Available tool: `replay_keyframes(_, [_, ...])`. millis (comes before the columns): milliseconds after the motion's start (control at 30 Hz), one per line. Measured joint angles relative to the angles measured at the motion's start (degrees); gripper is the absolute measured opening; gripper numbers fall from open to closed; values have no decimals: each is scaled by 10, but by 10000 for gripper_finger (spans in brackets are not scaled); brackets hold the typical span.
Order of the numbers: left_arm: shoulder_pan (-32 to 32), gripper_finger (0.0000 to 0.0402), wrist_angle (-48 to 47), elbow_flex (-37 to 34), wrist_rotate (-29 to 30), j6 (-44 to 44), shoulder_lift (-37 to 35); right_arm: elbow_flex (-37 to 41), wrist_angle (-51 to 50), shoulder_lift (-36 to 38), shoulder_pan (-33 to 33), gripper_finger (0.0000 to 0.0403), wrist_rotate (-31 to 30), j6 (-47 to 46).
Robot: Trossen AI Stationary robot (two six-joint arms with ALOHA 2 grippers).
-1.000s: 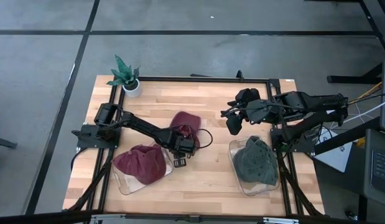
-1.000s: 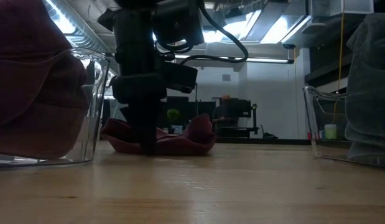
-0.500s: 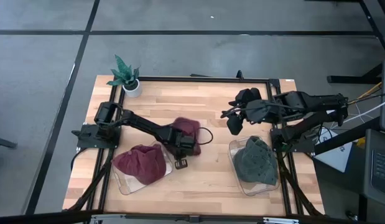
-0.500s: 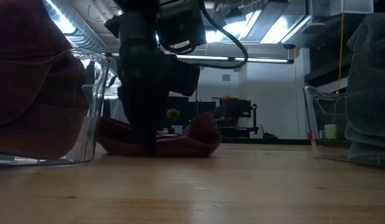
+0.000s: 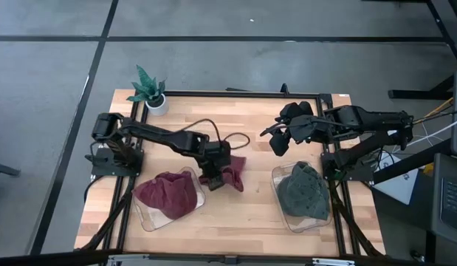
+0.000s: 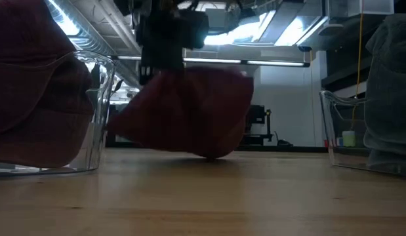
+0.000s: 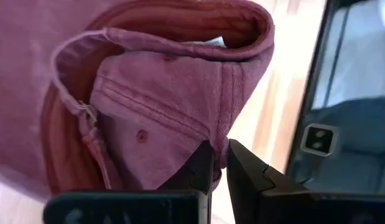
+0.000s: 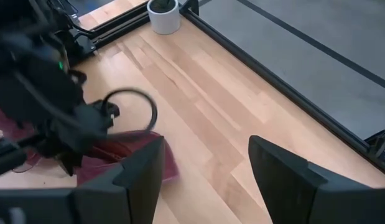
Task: Pick & Place hat
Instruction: Put the red cap into the left transparent bin
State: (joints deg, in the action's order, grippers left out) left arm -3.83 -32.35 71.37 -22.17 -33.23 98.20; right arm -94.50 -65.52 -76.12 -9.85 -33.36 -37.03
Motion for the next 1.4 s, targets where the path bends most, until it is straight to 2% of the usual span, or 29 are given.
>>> replay_keyframes(233, [16,21,45,0,-39,-69,-42,0,-1,0,0,232,0,0])
replay_keyframes(567, [18,21,191,1,-93,-175,-85,0,-2,0,0,232,0,1])
replay_keyframes(800, [16,21,299,1,-110,-246,-121,0,-5,0,0,232,0,1])
replay_keyframes(1133, [-1,21,309,2,-145,-280,-213,0,-17,0,4,232,-1,2])
replay_keyframes(1400, [-30,21,309,2,-217,-293,-262,0,-27,0,20,232,-1,2])
